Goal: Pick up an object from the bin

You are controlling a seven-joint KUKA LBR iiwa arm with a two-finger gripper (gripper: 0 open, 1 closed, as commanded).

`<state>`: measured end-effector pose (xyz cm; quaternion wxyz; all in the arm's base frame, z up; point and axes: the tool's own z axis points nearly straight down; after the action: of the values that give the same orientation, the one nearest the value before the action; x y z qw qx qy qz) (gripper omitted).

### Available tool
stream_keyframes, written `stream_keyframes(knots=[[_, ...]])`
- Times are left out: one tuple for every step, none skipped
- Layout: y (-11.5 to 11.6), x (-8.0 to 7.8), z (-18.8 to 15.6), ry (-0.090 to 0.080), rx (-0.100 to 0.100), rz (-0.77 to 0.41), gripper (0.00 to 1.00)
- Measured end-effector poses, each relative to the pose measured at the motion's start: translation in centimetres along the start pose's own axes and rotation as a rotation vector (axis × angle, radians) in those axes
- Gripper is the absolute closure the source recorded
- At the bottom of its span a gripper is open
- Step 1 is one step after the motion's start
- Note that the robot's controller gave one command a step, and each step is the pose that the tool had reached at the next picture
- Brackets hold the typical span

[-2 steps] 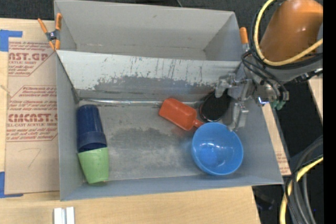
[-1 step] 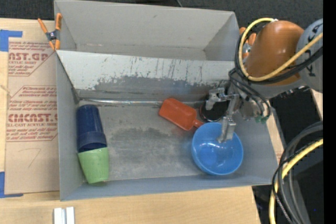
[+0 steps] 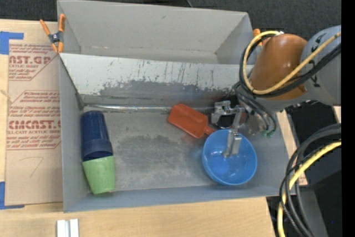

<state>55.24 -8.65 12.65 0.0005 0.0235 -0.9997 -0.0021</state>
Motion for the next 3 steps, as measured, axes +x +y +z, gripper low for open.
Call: stream_keyframes(knots=[[-0.5,-0.5,-0.5,-0.003,0.001,-0.023,0.0],[0.4,-1.2,4.8,-0.007,0.001,-0.204,0.0],[0.3,-1.1,5.9,-0.008,0.0,-0.224,0.0]])
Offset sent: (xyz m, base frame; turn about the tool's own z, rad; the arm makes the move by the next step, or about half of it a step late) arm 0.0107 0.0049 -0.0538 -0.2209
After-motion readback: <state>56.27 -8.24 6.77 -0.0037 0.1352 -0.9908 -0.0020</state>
